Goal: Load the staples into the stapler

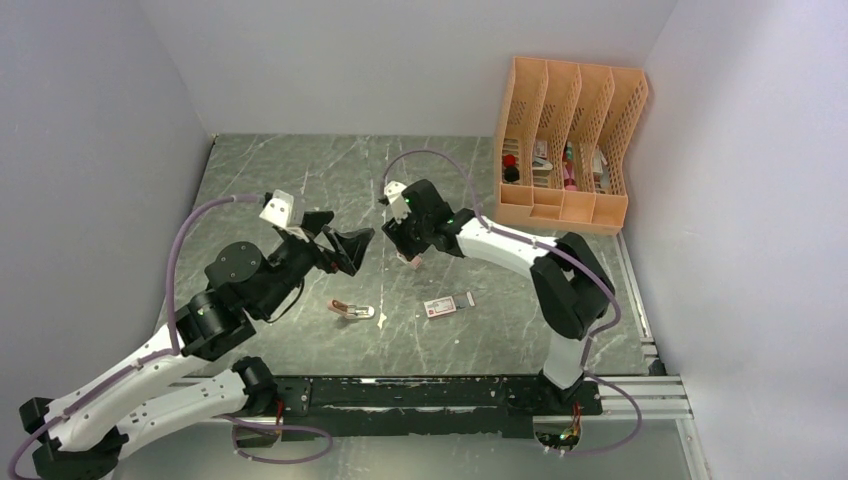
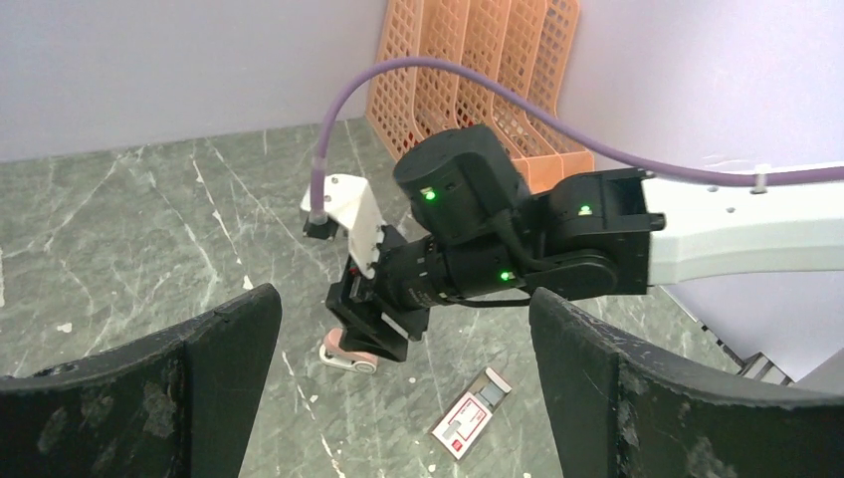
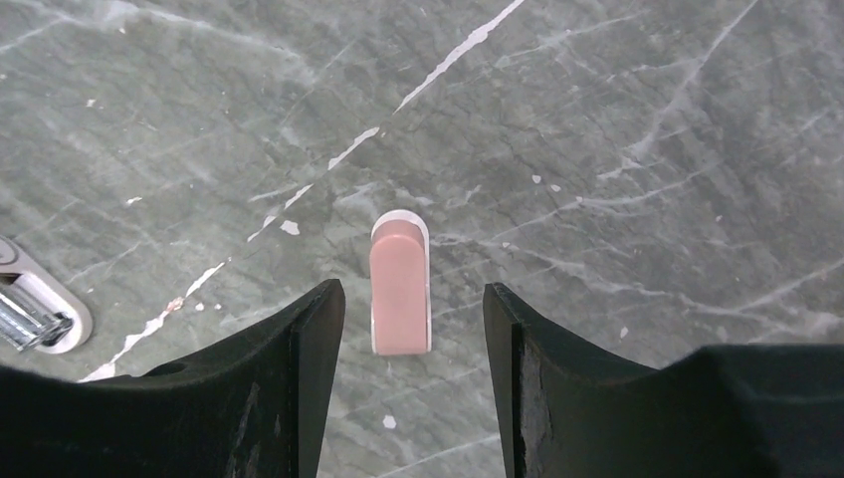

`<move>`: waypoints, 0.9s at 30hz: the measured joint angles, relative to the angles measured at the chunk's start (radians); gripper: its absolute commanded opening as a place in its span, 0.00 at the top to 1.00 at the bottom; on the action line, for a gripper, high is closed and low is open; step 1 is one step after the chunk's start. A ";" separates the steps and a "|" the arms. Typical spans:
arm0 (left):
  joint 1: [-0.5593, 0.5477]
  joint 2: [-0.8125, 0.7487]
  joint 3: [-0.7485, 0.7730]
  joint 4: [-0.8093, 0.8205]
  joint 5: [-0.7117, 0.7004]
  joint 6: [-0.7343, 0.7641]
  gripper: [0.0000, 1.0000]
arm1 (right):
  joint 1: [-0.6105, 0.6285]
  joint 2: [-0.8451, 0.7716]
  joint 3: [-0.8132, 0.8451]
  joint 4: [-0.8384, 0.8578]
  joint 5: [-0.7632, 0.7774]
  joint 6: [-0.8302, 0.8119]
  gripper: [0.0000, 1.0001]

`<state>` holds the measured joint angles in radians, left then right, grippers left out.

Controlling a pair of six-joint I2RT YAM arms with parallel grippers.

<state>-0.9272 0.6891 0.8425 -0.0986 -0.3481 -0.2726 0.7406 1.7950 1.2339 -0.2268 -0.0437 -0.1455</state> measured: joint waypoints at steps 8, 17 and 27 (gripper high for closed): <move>0.000 -0.007 0.000 -0.013 -0.012 -0.001 0.01 | 0.000 0.112 0.084 -0.045 -0.032 -0.004 0.47; 0.000 -0.016 0.000 -0.027 -0.016 -0.003 0.01 | 0.000 0.182 0.149 -0.101 -0.009 0.013 0.62; 0.000 -0.048 0.000 -0.031 -0.024 -0.012 0.01 | 0.000 0.204 0.261 -0.223 0.121 0.220 0.66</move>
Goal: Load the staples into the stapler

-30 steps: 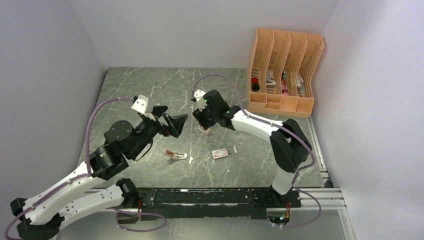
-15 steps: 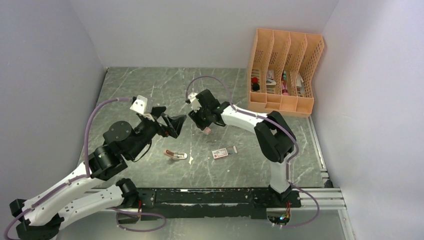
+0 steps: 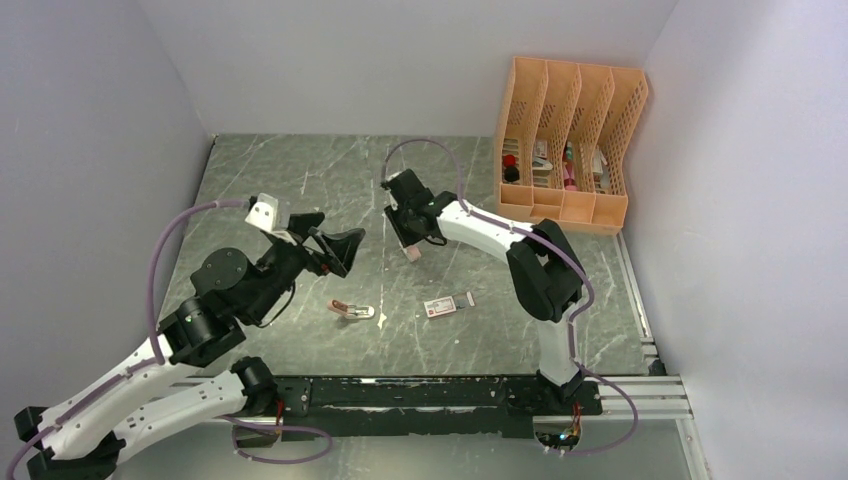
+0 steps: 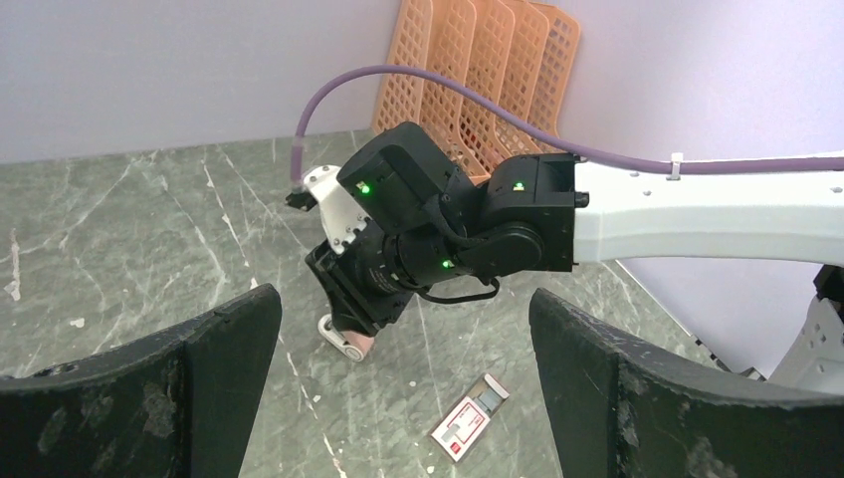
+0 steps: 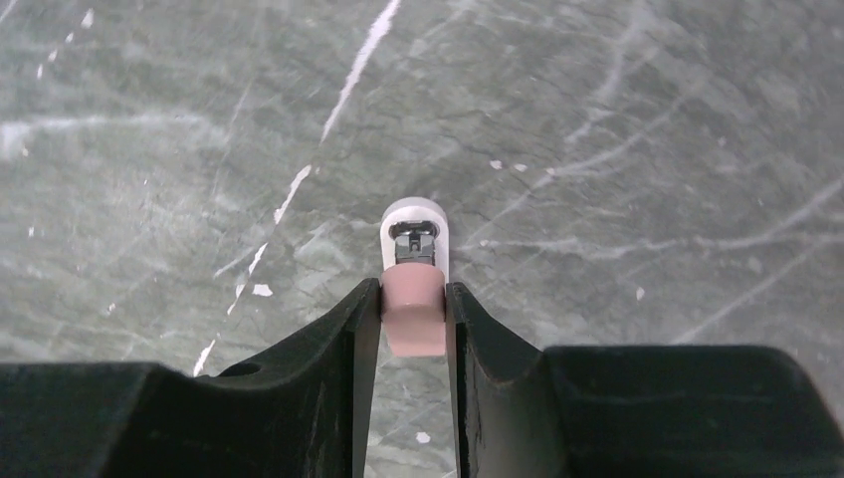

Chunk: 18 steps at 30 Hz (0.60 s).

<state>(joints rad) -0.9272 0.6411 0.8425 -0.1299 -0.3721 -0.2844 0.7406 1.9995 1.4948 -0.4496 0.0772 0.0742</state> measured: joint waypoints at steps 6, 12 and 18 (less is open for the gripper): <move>0.000 -0.009 0.000 -0.005 -0.002 0.000 0.01 | 0.000 0.000 0.015 -0.054 0.101 0.171 0.65; 0.000 -0.008 0.000 -0.019 -0.002 0.000 0.01 | 0.000 -0.001 -0.006 -0.065 0.119 0.257 0.51; 0.000 0.004 0.000 -0.020 -0.002 0.001 0.01 | -0.004 -0.002 -0.027 -0.064 0.119 0.286 0.44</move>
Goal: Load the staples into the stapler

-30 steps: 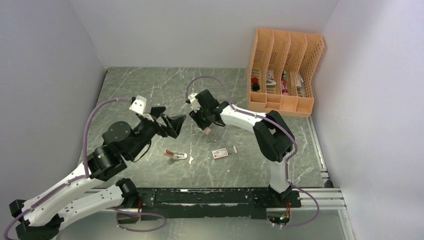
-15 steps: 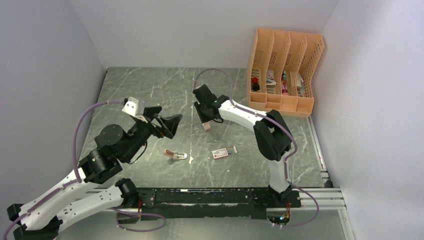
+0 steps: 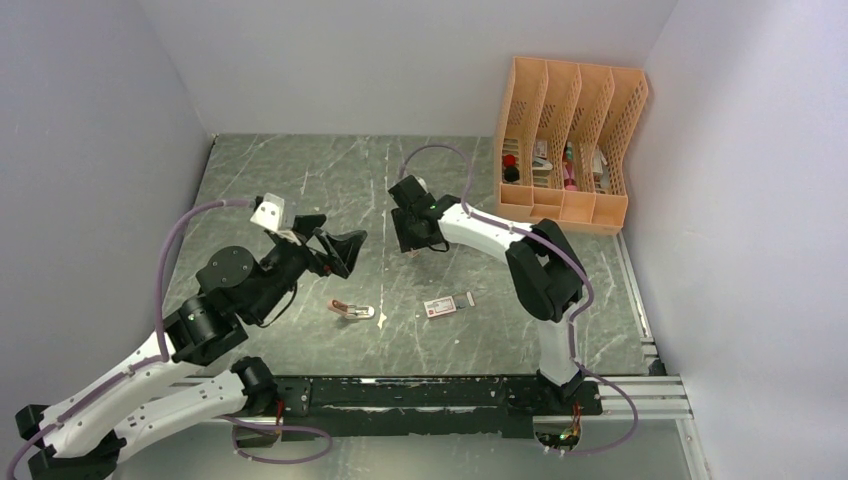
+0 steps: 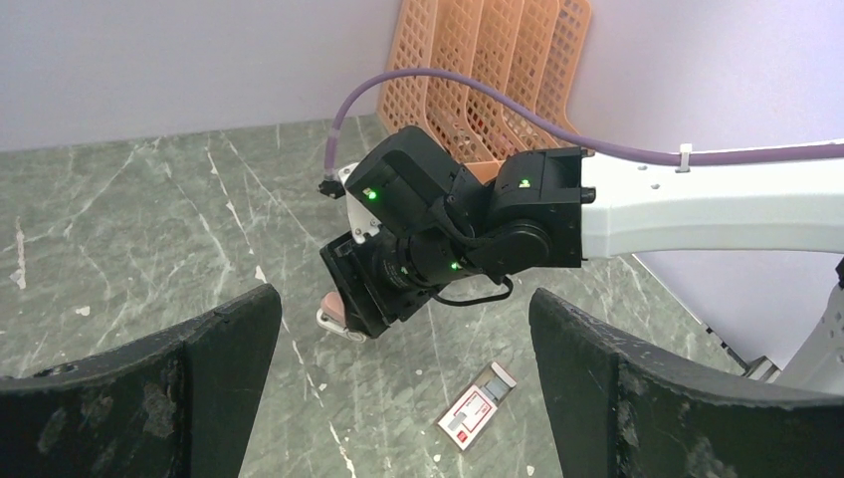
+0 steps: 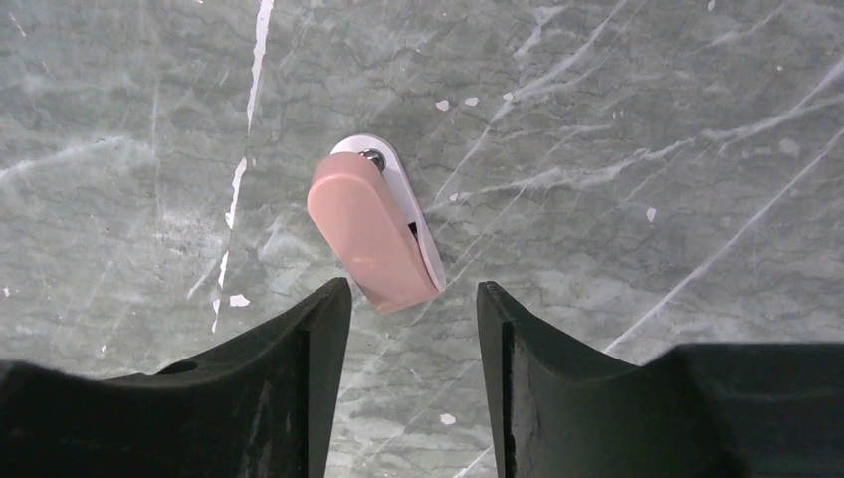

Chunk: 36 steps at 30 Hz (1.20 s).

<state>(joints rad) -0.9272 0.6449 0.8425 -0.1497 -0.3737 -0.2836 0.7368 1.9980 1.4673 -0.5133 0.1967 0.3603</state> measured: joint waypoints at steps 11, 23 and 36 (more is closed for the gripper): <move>0.000 0.008 0.000 -0.006 -0.001 -0.001 0.01 | -0.004 -0.049 0.022 0.085 -0.152 -0.266 0.22; 0.000 -0.011 0.000 -0.021 -0.026 -0.002 0.01 | 0.010 0.161 0.230 0.010 -0.216 -0.504 0.21; 0.000 -0.014 0.002 -0.027 -0.027 -0.007 0.01 | 0.031 0.227 0.300 -0.079 -0.041 -0.531 0.21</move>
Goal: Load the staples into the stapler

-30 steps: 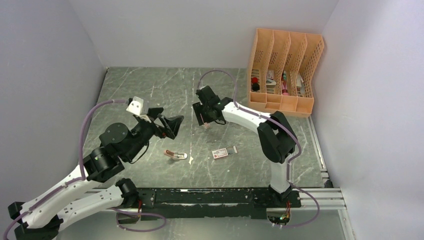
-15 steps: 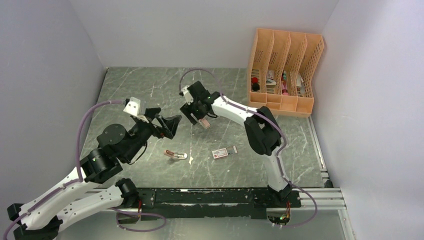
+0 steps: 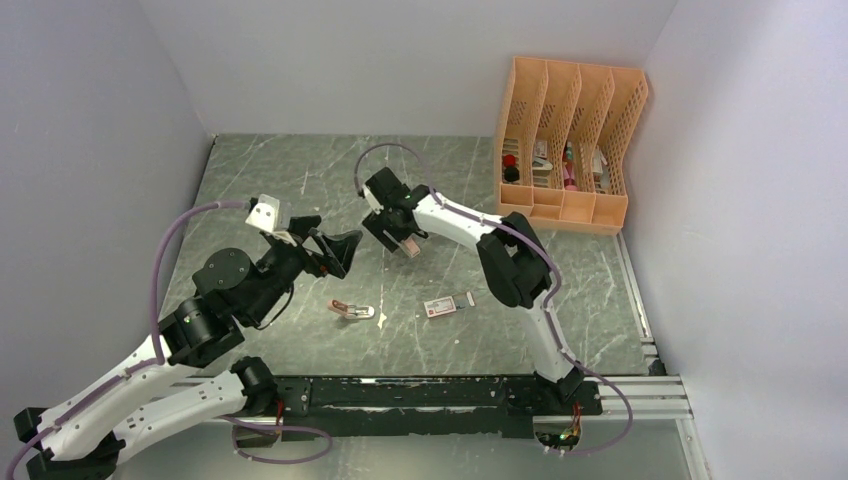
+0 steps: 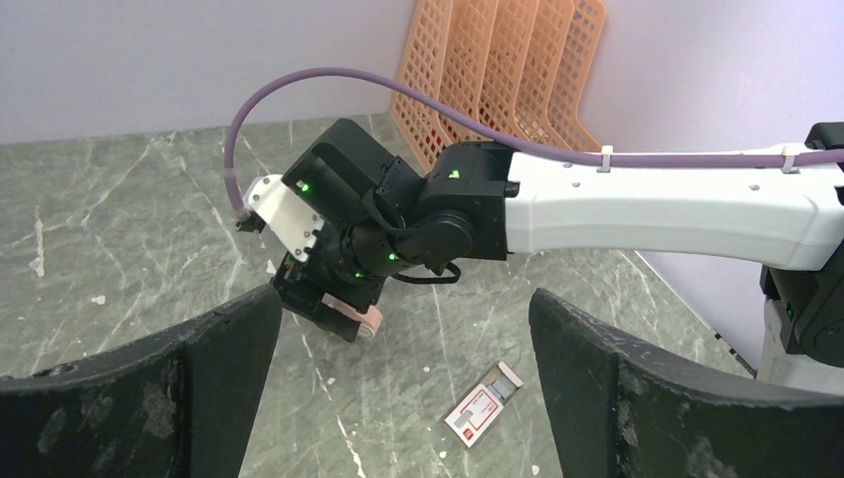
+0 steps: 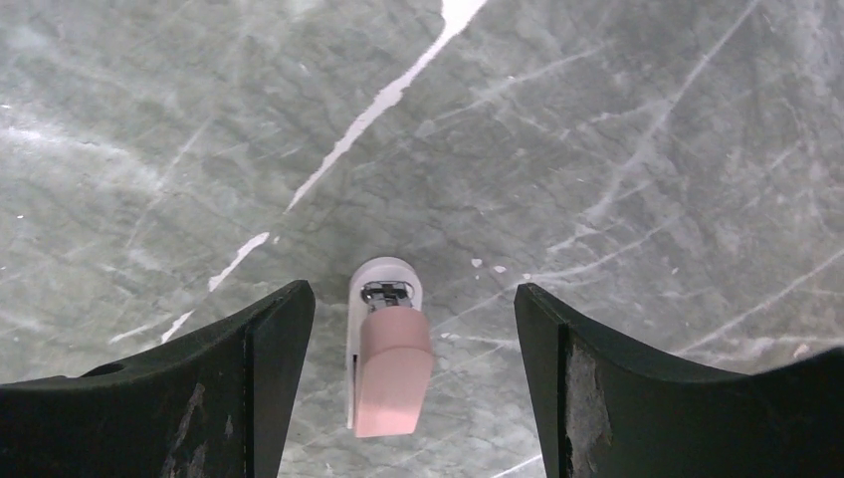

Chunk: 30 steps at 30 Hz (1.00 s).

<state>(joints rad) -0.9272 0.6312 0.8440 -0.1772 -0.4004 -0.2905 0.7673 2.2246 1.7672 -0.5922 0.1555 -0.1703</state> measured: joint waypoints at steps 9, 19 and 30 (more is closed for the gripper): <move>0.000 0.001 0.000 0.000 0.000 0.002 0.01 | -0.038 0.024 0.014 -0.030 0.043 0.063 0.21; 0.000 0.008 0.000 0.000 0.000 0.002 0.01 | -0.134 0.014 -0.007 -0.034 0.034 0.198 0.21; 0.000 0.021 0.000 0.000 0.000 0.002 0.01 | -0.201 -0.043 -0.098 -0.039 0.009 0.275 0.22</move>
<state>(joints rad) -0.9272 0.6521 0.8444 -0.1772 -0.4000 -0.2882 0.5659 2.1811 1.6695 -0.6315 0.1642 0.1047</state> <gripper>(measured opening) 0.988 0.781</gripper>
